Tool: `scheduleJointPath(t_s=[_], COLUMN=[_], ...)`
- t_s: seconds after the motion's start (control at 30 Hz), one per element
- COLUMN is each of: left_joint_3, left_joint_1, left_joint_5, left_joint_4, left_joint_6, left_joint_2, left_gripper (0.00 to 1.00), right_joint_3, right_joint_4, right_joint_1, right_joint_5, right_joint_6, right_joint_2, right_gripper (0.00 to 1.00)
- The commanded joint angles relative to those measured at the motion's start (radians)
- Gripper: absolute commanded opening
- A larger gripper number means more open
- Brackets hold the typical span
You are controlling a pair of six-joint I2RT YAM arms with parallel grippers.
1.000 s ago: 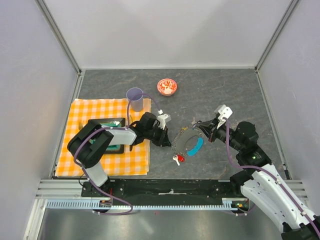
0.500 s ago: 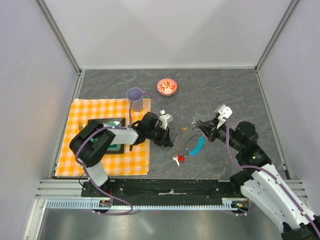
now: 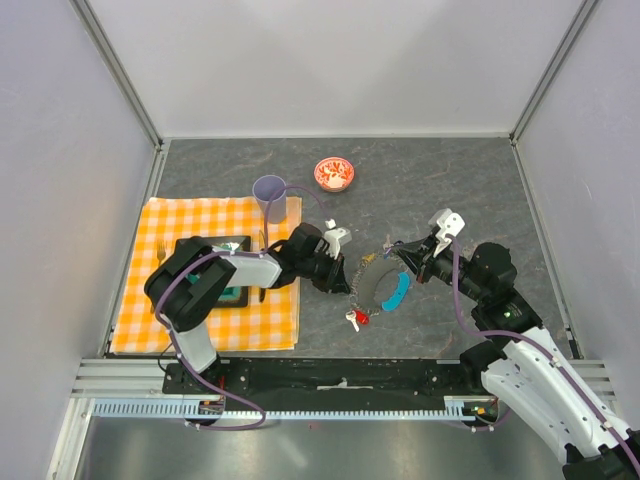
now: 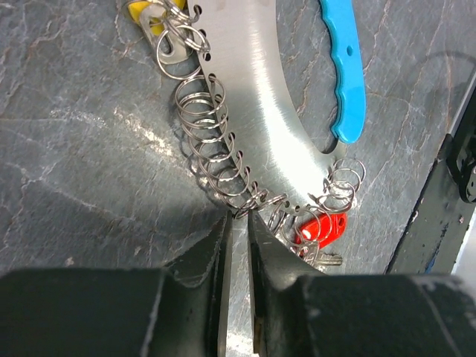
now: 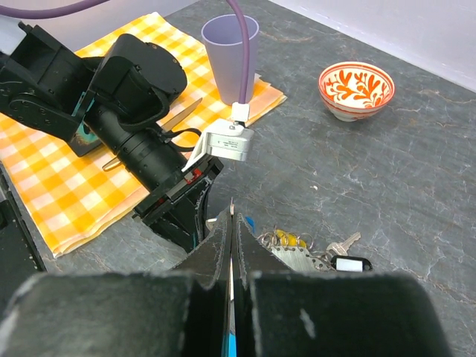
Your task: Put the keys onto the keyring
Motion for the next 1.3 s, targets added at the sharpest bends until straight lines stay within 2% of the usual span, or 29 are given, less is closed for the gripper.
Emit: scheduleJointPath(t_s=[0.0,0.17,0.23,0.83,1.27], left_joint_3=[0.037,0.035,0.035,0.034,0.026], left_joint_1=[-0.014,-0.014,-0.014,-0.016,-0.016], left_joint_5=[0.034,0.054,0.051,-0.112,-0.086], left_joint_4=[0.008,0.006,-0.009,-0.096,0.098], left_joint_6=[-0.024,-0.021,-0.017,0.199,0.381], left_joint_2=[0.019,0.009,-0.007,-0.275,-0.327], left_gripper=[0.18,0.04,0.02,0.02,0.02], right_joint_3=[-0.003,-0.003,-0.002,0.017,0.098], right_joint_4=[0.045,0.047,0.045,0.022,-0.087], right_joint_1=[0.002,0.002,0.002,0.002,0.003], right_joint_5=[-0.017,-0.018,-0.017,-0.040,-0.069], right_joint_6=[0.013,0.016,0.013,-0.004,-0.059], right_joint_2=[0.001,0.004,0.004,0.001,0.054], right_gripper=[0.00,0.00,0.00,0.00,0.00])
